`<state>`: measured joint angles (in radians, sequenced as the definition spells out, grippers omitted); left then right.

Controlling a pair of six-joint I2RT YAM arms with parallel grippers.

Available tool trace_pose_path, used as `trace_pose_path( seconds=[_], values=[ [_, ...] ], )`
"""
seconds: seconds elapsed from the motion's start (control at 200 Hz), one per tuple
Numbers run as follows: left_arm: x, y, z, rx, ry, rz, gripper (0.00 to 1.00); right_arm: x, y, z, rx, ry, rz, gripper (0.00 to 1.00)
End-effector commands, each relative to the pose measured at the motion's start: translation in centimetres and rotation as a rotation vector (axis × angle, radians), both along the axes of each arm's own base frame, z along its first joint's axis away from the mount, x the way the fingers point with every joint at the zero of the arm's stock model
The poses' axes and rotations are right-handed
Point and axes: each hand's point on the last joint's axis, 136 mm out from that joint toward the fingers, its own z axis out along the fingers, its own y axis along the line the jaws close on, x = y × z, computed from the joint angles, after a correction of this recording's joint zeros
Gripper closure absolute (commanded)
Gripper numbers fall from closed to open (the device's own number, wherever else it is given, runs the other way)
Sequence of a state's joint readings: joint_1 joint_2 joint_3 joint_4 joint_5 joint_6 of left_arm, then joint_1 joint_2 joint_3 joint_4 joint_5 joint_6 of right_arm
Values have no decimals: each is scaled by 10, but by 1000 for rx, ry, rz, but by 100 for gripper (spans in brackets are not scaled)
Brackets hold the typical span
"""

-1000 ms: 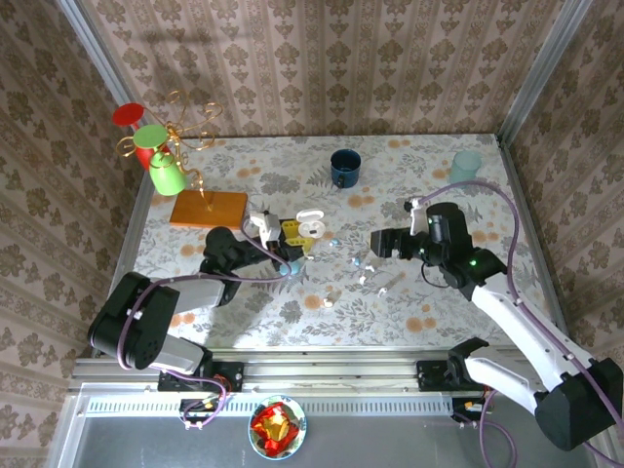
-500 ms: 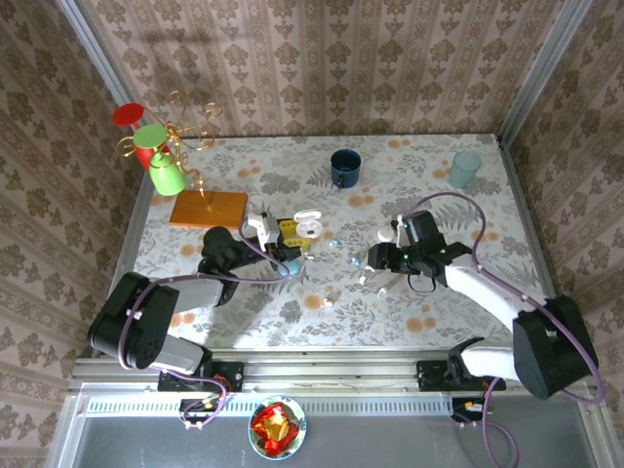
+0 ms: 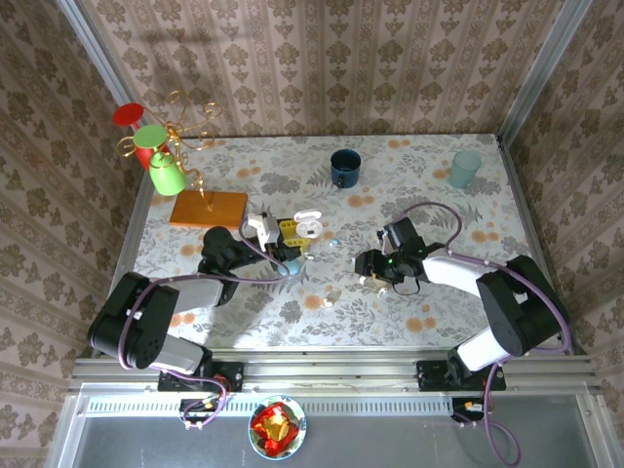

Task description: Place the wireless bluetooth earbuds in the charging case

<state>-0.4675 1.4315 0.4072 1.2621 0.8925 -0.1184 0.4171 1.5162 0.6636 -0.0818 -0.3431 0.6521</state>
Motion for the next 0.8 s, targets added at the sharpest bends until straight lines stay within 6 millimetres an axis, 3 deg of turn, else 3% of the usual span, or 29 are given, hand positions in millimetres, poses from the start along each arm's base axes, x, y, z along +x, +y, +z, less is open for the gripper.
trace_pose_path(
  seconds=[0.0, 0.795],
  values=[
    [1, 1, 13, -21, -52, 8, 66, 3, 4, -7, 8, 20, -19, 42],
    [16, 20, 1, -5, -34, 92, 66, 51, -1, -2, -98, -25, -70, 44]
  ],
)
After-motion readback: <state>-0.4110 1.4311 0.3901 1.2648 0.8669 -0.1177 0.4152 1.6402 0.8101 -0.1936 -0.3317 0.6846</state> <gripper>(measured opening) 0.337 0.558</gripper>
